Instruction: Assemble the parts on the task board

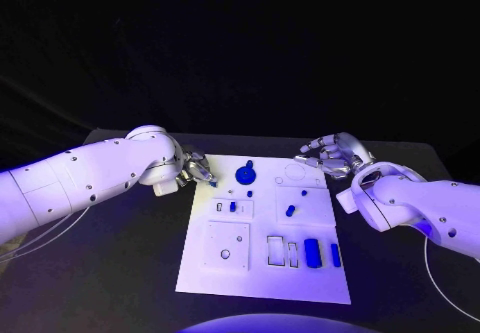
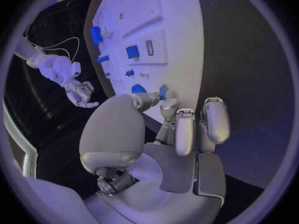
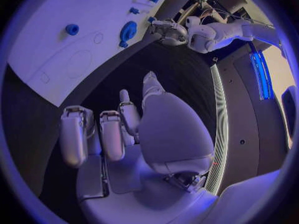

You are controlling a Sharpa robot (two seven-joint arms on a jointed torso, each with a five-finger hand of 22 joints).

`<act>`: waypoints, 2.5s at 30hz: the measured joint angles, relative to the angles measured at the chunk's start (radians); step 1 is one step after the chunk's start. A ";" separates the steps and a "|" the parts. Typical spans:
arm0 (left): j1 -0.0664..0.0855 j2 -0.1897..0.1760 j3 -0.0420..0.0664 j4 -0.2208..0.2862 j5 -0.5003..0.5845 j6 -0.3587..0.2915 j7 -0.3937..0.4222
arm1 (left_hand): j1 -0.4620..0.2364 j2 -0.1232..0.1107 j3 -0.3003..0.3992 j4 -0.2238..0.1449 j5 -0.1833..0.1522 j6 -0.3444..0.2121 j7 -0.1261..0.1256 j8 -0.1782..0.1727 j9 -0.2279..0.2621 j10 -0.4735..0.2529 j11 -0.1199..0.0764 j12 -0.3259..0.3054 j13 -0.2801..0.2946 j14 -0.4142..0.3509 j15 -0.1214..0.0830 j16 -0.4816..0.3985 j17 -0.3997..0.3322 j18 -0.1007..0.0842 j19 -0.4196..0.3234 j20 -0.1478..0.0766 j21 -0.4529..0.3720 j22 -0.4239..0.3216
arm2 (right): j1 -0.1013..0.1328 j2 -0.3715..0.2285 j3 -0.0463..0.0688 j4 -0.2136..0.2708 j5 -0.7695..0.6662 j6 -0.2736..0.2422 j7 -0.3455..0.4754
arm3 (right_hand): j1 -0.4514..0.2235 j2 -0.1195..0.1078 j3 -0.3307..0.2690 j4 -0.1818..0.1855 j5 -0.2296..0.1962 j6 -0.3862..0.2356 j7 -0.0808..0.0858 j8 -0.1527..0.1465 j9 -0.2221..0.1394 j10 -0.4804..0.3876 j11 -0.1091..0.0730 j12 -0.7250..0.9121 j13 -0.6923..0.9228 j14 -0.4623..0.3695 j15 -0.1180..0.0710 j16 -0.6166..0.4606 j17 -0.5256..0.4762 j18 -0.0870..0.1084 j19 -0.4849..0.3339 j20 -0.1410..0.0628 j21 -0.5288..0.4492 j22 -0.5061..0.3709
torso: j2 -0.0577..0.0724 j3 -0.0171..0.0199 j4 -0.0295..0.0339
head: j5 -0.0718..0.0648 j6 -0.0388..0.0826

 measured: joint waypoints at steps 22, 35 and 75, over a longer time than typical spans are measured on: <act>-0.046 -0.160 -0.001 0.279 0.066 -0.156 0.020 | -0.060 -0.024 0.039 -0.051 0.131 0.023 -0.005 0.017 0.006 0.050 -0.017 0.026 0.044 -0.002 -0.010 0.008 0.000 0.000 0.041 -0.012 0.027 0.059 | -0.002 0.000 0.000 -0.004 0.000 0.000 0.000 | 0.000 0.000 0.000 0.000 0.000 0.000 0.000 0.000 0.000 0.000 0.000 0.000 0.000 0.000 0.000 0.000 0.000 0.000 0.000 0.000 0.000 0.001 | -0.003 0.0004 0.0023 | 0.006 -0.007; -0.077 -0.162 -0.016 0.313 -0.065 -0.213 0.044 | -0.065 -0.029 0.039 -0.051 0.135 0.032 -0.007 0.017 0.003 0.053 -0.021 0.028 0.047 0.000 -0.015 0.008 0.000 0.000 0.046 -0.016 0.032 0.069 | -0.007 -0.001 0.000 -0.005 0.000 0.001 0.001 | 0.000 0.000 0.000 0.000 0.000 0.000 0.000 0.000 0.001 0.000 0.000 0.000 0.000 0.000 0.000 0.000 0.000 0.000 0.000 0.000 0.000 0.001 | -0.002 -0.0007 0.0014 | 0.007 -0.012; -0.091 -0.146 -0.034 0.306 -0.211 -0.209 0.049 | -0.070 -0.034 0.040 -0.052 0.133 0.044 -0.012 0.014 0.002 0.053 -0.021 0.027 0.042 0.000 -0.014 0.008 0.000 0.000 0.052 -0.016 0.032 0.069 | -0.007 -0.001 0.000 -0.004 0.000 0.002 0.001 | -0.004 0.004 -0.006 0.000 0.000 0.000 0.000 0.004 0.001 0.000 0.000 0.000 -0.001 0.000 0.000 0.000 0.000 0.000 0.000 0.000 -0.006 0.000 | -0.002 -0.0001 0.0017 | 0.007 -0.022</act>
